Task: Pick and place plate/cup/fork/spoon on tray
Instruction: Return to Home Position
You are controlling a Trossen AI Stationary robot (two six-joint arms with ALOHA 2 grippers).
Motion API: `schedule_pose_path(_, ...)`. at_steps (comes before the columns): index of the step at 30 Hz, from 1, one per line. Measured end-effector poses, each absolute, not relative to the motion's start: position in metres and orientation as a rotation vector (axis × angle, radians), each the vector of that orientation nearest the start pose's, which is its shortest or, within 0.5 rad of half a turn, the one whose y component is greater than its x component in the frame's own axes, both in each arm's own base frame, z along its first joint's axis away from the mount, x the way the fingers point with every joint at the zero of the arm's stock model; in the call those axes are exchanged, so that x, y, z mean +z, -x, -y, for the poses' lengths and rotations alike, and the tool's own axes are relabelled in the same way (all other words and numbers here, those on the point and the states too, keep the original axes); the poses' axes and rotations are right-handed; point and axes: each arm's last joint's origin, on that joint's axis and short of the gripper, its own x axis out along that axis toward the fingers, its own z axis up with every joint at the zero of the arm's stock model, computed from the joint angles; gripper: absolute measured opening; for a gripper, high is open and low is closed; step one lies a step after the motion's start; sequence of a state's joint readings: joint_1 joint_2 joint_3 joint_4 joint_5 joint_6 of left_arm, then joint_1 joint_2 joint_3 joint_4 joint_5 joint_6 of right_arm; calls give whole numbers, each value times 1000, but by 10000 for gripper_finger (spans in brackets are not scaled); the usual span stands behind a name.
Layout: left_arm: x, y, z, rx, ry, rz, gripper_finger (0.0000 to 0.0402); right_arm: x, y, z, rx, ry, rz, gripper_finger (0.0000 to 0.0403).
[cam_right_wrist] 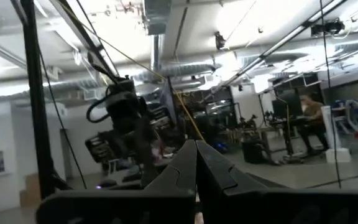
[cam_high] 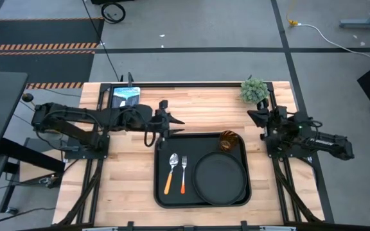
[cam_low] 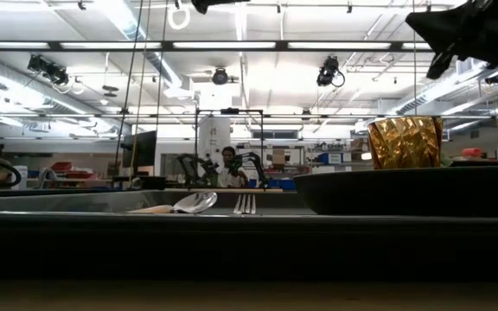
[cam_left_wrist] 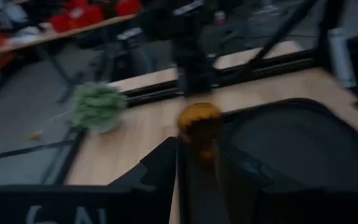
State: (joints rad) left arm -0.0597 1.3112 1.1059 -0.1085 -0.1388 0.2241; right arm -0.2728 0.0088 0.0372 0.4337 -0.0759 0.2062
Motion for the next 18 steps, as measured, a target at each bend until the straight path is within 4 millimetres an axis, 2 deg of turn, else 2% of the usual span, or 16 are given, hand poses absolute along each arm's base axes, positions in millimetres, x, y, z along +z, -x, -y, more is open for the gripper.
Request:
schedule_pose_path(3, 332, -289, 22, -52, -224, -301, 117, 213, -84, 22, -182, -115, 447, 5)
schedule_pose_path(5, 332, -285, 28, -82, -204, -218, 117, 209, -85, 23, -207, -119, 412, 5)
schedule_pose_path(8, 318, -275, 34, -105, -169, -177, 117, 199, -88, 24, -234, -135, 375, 5)
schedule_pose_path(14, 303, -251, 35, -119, -100, -180, 117, 197, -89, 27, -294, -174, 368, 7)
schedule_pose_path(18, 299, -227, 35, -137, -101, -186, 117, 196, -89, 27, -317, -175, 364, 14)
